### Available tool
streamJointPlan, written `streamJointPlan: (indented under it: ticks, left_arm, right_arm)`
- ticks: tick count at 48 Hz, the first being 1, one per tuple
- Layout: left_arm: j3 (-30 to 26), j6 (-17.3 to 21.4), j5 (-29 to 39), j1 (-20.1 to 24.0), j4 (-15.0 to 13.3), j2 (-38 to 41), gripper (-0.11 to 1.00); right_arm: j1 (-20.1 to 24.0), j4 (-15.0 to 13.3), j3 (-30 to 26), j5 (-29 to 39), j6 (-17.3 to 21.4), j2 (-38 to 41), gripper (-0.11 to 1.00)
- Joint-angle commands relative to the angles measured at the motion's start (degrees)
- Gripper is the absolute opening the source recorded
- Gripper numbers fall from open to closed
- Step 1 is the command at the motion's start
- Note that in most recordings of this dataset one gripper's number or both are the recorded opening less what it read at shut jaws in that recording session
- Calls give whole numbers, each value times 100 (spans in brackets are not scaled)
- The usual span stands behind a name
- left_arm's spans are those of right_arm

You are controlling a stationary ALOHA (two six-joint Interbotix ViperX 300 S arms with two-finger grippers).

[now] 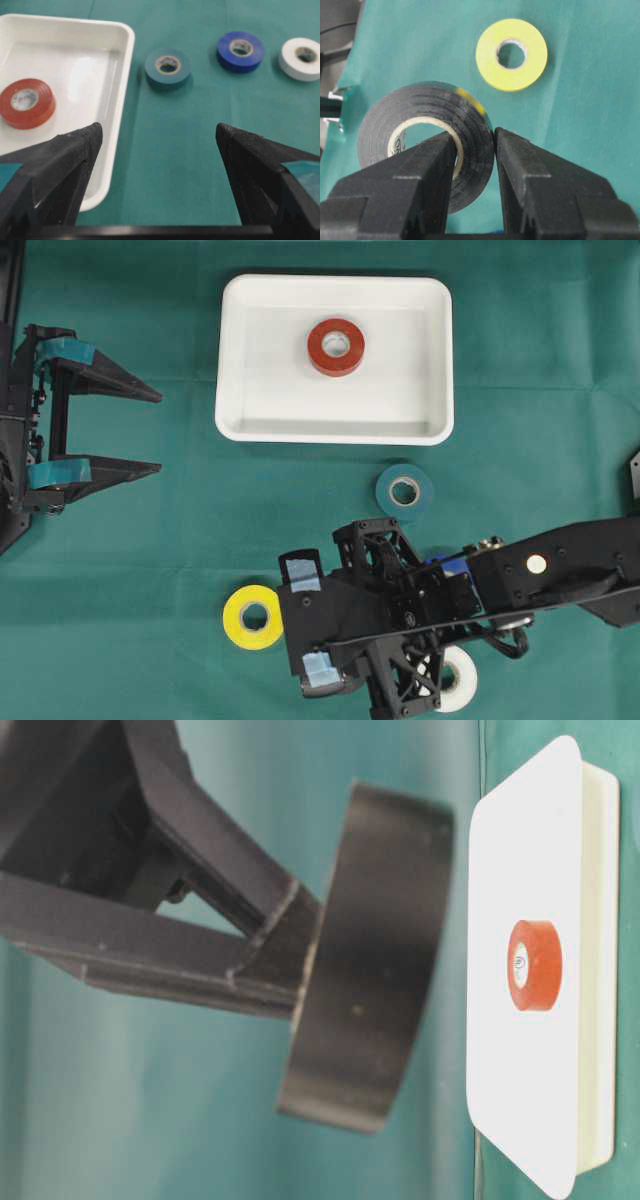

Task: Pick up the tape from a random location and place it into the white case.
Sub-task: 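Lift the black roll off the table with the right gripper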

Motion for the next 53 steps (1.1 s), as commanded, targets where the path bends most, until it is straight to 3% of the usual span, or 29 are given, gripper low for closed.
streamJointPlan:
  ticks: [1,34,53]
  left_arm:
    - [-70,-9,-18,-18,0,18,95]
    - [-70,-9,-18,-18,0,18,95]
    - [-70,-26,97,-18,0,0,95]
  right_arm:
    - [-9,-9,-167,-18,18,-176,28]
    - [-9,-9,-141,-18,9,-176,28]
    - [-149,-167,-123,-18,9,-176,28]
